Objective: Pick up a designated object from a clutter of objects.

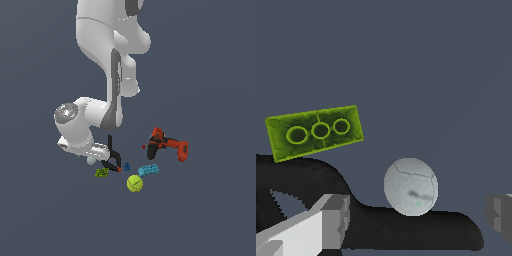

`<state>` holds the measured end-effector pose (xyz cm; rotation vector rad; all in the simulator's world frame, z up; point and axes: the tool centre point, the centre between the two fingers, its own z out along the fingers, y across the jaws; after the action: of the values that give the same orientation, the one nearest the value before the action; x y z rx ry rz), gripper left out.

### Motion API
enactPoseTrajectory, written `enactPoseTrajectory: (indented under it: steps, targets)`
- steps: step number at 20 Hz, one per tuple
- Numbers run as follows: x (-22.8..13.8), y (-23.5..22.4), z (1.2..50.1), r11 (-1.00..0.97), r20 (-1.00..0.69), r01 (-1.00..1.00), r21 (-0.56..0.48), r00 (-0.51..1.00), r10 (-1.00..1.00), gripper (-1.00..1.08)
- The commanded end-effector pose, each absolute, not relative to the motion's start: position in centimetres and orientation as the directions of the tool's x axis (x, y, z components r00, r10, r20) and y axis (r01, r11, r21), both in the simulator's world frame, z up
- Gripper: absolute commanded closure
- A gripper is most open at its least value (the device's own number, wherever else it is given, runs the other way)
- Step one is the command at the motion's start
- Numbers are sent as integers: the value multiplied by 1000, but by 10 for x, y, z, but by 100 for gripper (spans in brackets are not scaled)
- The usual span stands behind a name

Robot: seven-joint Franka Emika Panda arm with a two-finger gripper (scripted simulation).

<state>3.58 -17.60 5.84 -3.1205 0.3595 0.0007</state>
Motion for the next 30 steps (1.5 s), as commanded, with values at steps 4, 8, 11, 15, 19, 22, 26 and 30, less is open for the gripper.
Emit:
enactPoseTrajectory:
  steps: [4,8,11,15,19,22,26,30]
  targets:
    - [35,-176,32,-974,-1,-228,0,974,-228,-92]
    - [35,-177,23,-974,0,-229,0,974,-229,-92]
    - [36,-177,22,-974,0,-229,0,974,-229,108]
    - [36,-177,22,-974,0,-229,0,974,-229,108]
    - [36,-177,22,-974,0,-229,0,974,-229,108]
    - [44,-178,33,-974,23,-228,0,973,-228,108]
    - [45,-171,39,-974,22,-228,0,973,-228,108]
    - [47,-154,53,-974,21,-228,0,973,-228,108]
